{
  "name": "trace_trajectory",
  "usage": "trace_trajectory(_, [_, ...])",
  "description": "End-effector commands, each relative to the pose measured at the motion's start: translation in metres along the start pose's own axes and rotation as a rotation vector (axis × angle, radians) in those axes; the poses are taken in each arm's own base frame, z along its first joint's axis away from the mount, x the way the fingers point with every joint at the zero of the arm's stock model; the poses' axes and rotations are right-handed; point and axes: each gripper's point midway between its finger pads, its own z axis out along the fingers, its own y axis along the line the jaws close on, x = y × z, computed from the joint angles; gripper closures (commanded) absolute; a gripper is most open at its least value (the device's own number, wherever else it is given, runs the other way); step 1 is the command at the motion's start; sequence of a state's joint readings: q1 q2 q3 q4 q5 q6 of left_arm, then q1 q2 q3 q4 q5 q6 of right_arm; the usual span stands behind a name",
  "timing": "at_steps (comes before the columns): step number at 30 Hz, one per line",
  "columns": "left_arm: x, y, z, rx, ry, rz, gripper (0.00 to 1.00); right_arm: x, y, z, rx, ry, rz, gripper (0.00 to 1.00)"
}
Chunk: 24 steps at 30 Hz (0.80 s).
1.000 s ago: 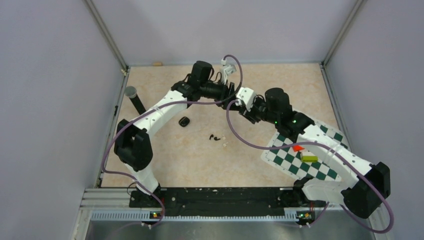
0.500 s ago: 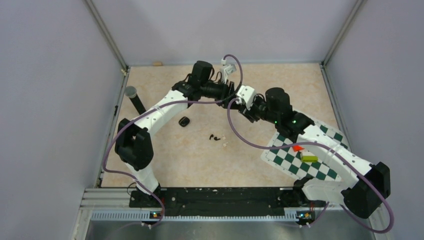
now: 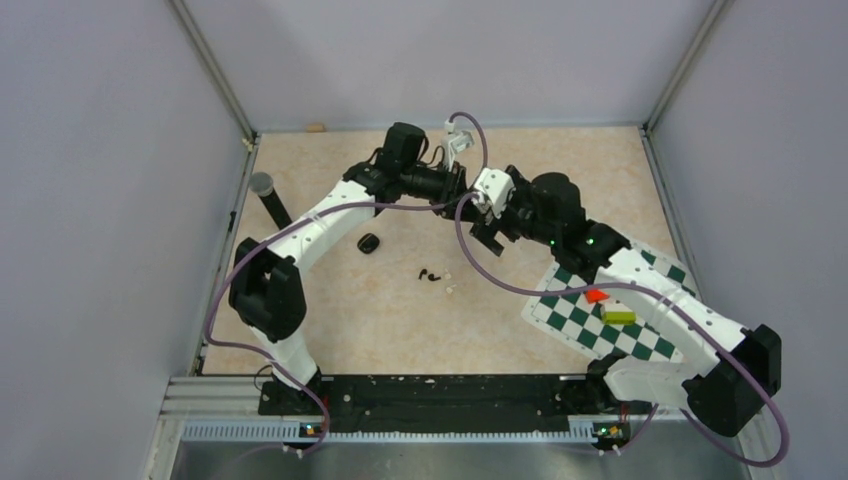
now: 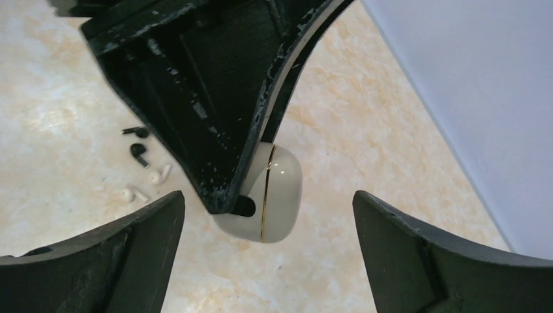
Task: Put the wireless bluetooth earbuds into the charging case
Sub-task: Pass from the right arm to the left, then pass from the left arm to the right
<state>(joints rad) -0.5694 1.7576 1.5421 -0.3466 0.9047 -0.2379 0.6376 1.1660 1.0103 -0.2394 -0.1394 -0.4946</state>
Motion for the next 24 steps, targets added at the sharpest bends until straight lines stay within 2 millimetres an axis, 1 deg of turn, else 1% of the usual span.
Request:
trace_trajectory(1, [-0.014, -0.020, -0.029, 0.008, -0.026, 0.151, 0.90, -0.035, 0.015, -0.017, -0.148, -0.081, 0.001, 0.01])
trace_trajectory(4, [-0.011, -0.016, -0.048, -0.020, -0.006, 0.240, 0.90, -0.043, 0.035, -0.032, -0.308, -0.108, 0.032, 0.01])
trace_trajectory(5, [-0.008, -0.016, -0.054, -0.028, 0.007, 0.279, 0.90, -0.045, 0.037, -0.038, -0.354, -0.122, 0.059, 0.01])
trace_trajectory(7, [0.001, -0.018, -0.063, -0.024, 0.043, 0.363, 0.90, -0.051, 0.045, -0.050, -0.452, -0.157, 0.104, 0.03])
trace_trajectory(9, [0.013, -0.023, -0.068, 0.000, 0.075, 0.407, 0.90, -0.052, 0.049, -0.056, -0.525, -0.180, 0.154, 0.05])
trace_trajectory(11, [0.023, -0.031, -0.072, 0.036, 0.088, 0.432, 0.90, -0.051, 0.052, -0.056, -0.573, -0.189, 0.198, 0.06])
trace_trajectory(16, [0.036, -0.040, -0.076, 0.066, 0.086, 0.466, 0.89, -0.037, 0.067, -0.038, -0.701, -0.157, 0.301, 0.13])
trace_trajectory(18, [0.040, -0.042, -0.075, 0.077, 0.090, 0.476, 0.90, -0.035, 0.074, -0.034, -0.757, -0.151, 0.343, 0.14])
trace_trajectory(20, [0.046, -0.044, -0.073, 0.090, 0.099, 0.479, 0.89, -0.034, 0.080, -0.032, -0.810, -0.156, 0.371, 0.14])
trace_trajectory(24, [0.057, -0.039, -0.063, 0.084, 0.138, 0.474, 0.89, -0.039, 0.088, -0.039, -0.881, -0.189, 0.389, 0.16])
